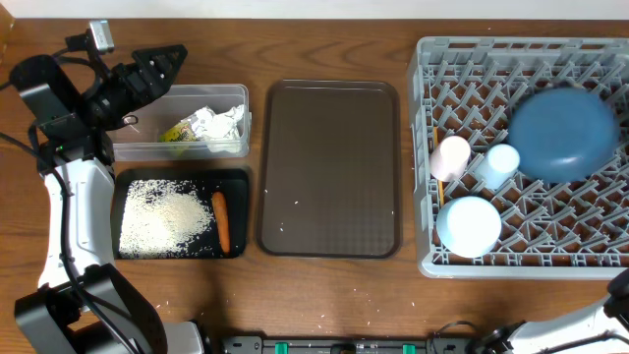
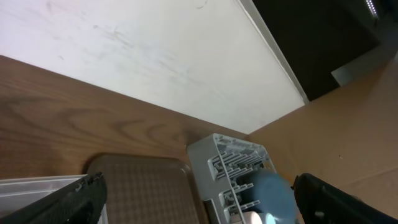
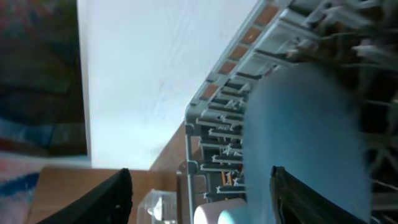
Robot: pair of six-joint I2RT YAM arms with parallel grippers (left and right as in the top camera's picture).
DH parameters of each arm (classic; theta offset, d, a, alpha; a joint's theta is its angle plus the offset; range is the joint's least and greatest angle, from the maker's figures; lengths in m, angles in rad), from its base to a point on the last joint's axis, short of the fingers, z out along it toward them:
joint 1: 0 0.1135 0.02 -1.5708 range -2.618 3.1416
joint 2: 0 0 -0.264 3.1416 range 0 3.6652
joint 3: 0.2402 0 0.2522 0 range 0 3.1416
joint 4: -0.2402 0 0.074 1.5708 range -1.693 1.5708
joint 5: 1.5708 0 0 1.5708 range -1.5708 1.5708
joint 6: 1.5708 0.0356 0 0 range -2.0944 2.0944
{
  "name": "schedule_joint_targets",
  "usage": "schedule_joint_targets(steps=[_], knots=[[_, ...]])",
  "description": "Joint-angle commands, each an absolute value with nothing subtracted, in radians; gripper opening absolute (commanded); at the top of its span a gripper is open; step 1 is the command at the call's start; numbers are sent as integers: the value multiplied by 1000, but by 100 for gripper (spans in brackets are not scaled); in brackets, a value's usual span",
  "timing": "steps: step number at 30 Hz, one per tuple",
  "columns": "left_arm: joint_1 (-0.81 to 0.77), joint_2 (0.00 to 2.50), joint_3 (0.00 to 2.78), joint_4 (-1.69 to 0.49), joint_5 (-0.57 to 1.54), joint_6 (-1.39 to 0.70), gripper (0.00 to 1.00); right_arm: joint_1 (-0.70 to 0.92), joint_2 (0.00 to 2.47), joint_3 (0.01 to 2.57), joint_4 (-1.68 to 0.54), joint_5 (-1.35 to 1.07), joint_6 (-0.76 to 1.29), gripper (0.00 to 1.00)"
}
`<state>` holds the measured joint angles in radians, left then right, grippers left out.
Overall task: Sort waste into correct bins and load items into the dishwasher rack
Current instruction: 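Lower the blue plate into the back-right of the rack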
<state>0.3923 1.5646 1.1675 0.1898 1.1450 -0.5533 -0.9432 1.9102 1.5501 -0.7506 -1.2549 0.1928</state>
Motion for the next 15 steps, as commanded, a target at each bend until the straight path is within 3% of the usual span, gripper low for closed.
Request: schedule_joint_targets(steps=[1, 6, 11, 15], knots=[[397, 1548, 1182, 191, 1155, -554, 98, -958, 1908, 1556, -752, -1254, 232, 68], [397, 1548, 1182, 191, 1155, -554, 98, -926, 1892, 1556, -752, -1253, 213, 61], [397, 1548, 1182, 191, 1155, -554, 98, -841, 1858, 1556, -757, -1215, 126, 45], [397, 1548, 1182, 191, 1155, -554, 98, -760, 1842, 1556, -835, -988, 35, 25]])
